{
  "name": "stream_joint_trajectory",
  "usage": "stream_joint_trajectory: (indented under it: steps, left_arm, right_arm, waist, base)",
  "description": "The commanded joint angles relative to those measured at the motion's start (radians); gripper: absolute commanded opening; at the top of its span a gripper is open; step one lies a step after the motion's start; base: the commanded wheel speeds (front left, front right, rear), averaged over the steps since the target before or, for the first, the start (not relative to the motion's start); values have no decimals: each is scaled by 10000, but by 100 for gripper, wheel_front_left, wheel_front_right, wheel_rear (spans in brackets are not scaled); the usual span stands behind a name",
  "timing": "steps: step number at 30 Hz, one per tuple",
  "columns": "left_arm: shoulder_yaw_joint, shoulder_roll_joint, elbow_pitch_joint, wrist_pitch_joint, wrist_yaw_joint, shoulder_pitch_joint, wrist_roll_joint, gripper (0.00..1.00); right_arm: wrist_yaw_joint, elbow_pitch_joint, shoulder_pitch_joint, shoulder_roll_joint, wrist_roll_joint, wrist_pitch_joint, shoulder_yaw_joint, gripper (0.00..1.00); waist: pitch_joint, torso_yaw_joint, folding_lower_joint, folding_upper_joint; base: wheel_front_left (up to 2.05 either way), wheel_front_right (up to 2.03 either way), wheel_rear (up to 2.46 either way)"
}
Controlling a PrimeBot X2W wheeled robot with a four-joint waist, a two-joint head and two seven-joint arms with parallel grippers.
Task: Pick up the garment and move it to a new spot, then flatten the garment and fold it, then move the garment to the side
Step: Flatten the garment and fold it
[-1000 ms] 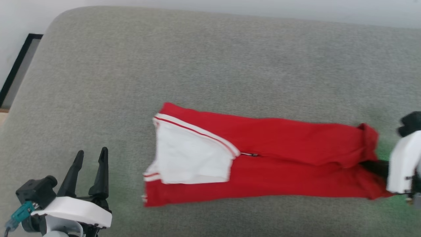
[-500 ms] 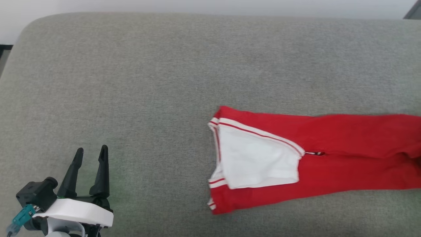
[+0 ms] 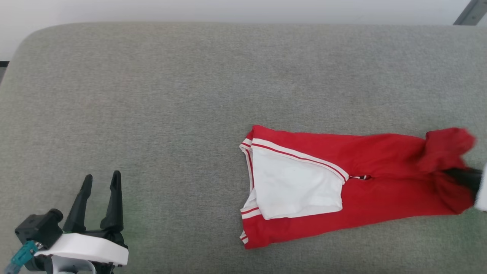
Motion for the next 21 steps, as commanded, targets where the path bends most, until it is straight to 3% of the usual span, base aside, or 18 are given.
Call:
stream_joint_trajectory:
  steps: [1,10,21]
  left_arm:
    - [29,7,-4,-61,-14,99,47,100]
    - [-234,-110,81,-57,-65,83,56,100]
    - [-706,-201,287,-56,-70,-153,-144,100]
  right_arm:
    - [0,-274,103,149,53,-57,129,0]
    - [0,-1663,-293,837,-238,-77,1908,0]
    - [0,-868,-1449,1865,-254,-374,4008,0]
  waist:
    - [-64,75,0,0]
    - [-326,799,0,0]
    - [-473,1888,0,0]
  base:
    - [0,0,0]
    - [0,0,0]
    - [0,0,0]
